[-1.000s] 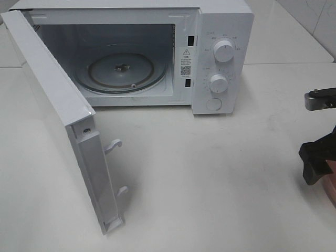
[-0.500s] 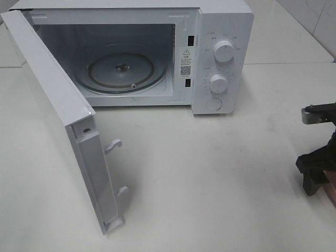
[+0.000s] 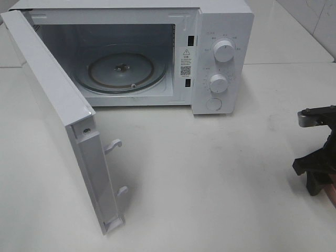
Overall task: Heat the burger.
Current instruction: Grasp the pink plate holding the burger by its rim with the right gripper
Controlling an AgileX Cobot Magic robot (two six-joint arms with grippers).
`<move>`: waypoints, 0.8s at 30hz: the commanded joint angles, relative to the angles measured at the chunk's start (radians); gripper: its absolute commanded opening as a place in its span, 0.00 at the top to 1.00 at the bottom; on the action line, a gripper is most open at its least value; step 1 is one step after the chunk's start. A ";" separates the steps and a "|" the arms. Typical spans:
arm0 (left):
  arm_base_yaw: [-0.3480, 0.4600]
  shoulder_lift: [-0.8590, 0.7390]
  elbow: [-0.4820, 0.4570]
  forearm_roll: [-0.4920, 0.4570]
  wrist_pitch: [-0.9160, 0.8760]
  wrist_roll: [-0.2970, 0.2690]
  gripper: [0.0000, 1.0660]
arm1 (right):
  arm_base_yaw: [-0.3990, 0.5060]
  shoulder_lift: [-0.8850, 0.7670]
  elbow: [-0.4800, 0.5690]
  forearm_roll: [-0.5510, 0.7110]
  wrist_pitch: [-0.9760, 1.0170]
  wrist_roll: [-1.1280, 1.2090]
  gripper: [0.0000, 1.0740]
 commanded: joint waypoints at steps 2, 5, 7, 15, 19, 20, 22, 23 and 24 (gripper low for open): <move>-0.005 -0.019 0.003 -0.004 -0.014 -0.002 0.15 | -0.007 0.004 0.002 -0.008 0.008 0.011 0.65; -0.005 -0.019 0.003 -0.004 -0.014 -0.002 0.15 | -0.007 0.007 0.002 -0.012 0.004 0.011 0.82; -0.005 -0.019 0.003 -0.004 -0.014 -0.002 0.15 | -0.007 0.016 0.002 -0.015 0.005 0.011 0.92; -0.005 -0.019 0.003 -0.004 -0.014 -0.002 0.15 | -0.007 0.048 0.001 -0.016 0.008 0.041 1.00; -0.005 -0.019 0.003 -0.004 -0.014 -0.002 0.15 | -0.004 0.048 0.001 -0.017 0.027 0.042 1.00; -0.005 -0.019 0.003 -0.004 -0.014 -0.002 0.15 | -0.004 0.048 0.001 -0.017 0.038 0.050 1.00; -0.005 -0.019 0.003 -0.004 -0.014 -0.002 0.15 | -0.004 0.044 0.001 -0.024 0.051 0.067 1.00; -0.005 -0.019 0.003 -0.004 -0.014 -0.002 0.15 | -0.004 0.037 0.001 -0.038 0.055 0.080 1.00; -0.005 -0.019 0.003 -0.004 -0.014 -0.002 0.15 | -0.004 0.037 0.001 -0.038 0.055 0.080 1.00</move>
